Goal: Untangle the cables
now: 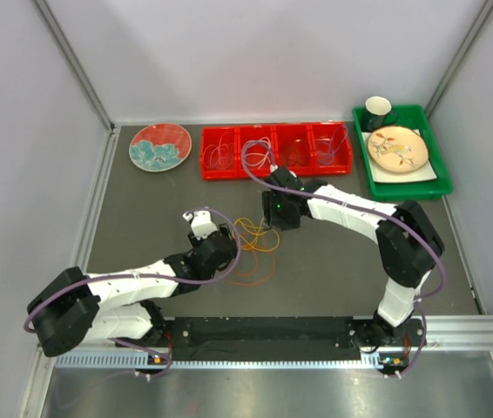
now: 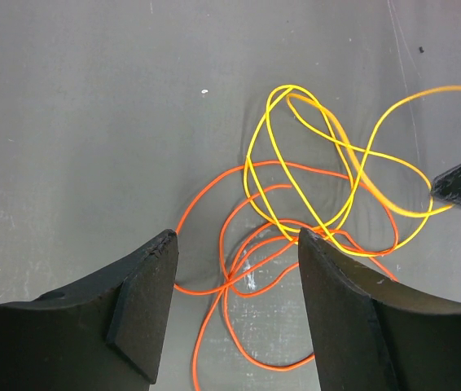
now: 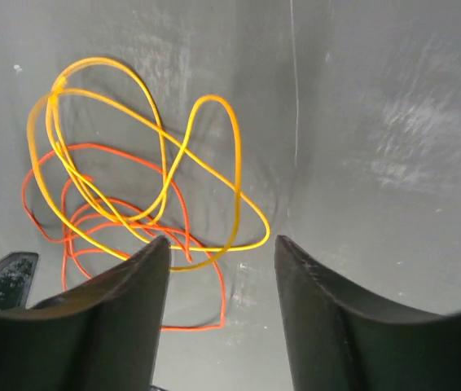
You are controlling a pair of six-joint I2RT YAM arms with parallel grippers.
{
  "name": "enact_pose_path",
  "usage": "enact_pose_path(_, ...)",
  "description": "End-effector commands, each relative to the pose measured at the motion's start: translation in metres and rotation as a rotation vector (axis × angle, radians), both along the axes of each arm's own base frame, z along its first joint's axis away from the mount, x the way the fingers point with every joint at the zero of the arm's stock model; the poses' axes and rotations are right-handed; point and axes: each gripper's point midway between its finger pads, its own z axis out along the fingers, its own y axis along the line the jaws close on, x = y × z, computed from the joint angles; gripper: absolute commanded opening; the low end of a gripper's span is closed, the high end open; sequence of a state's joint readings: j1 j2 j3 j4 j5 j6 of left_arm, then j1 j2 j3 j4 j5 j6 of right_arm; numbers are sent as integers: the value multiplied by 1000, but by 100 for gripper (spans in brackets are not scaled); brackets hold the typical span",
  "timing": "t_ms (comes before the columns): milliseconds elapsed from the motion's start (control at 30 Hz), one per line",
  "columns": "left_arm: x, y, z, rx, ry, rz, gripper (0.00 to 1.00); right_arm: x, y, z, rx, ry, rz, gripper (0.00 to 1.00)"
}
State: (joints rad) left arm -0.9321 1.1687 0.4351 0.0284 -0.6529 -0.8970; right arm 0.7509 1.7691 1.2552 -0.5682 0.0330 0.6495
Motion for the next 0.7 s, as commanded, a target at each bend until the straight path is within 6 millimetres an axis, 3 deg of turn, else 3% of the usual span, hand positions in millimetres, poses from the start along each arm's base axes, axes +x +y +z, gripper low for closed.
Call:
enact_pose_path(0, 6, 1, 12, -43, -44, 35, 65, 21, 0, 55, -36, -150, 62, 60)
enact_pose_path(100, 7, 20, 15, -40, -55, 138, 63, 29, -5, 78, -65, -200, 70, 62)
enact_pose_path(133, 2, 36, 10, 2, -41, 190, 64, 28, -6, 84, -66, -207, 71, 62)
enact_pose_path(200, 2, 54, 20, -41, -88, 283, 65, 24, 4, 94, -32, -231, 116, 62)
enact_pose_path(433, -1, 67, 22, -108, -140, 297, 69, 15, 43, 104, 7, -263, 279, 66)
enact_pose_path(633, 2, 62, 21, -80, -121, 291, 70, 35, 81, 103, 46, -289, 385, 76)
enact_pose_path(667, 2, 62, 20, -74, -117, 288, 70, 39, 91, 114, 69, -310, 413, 78)
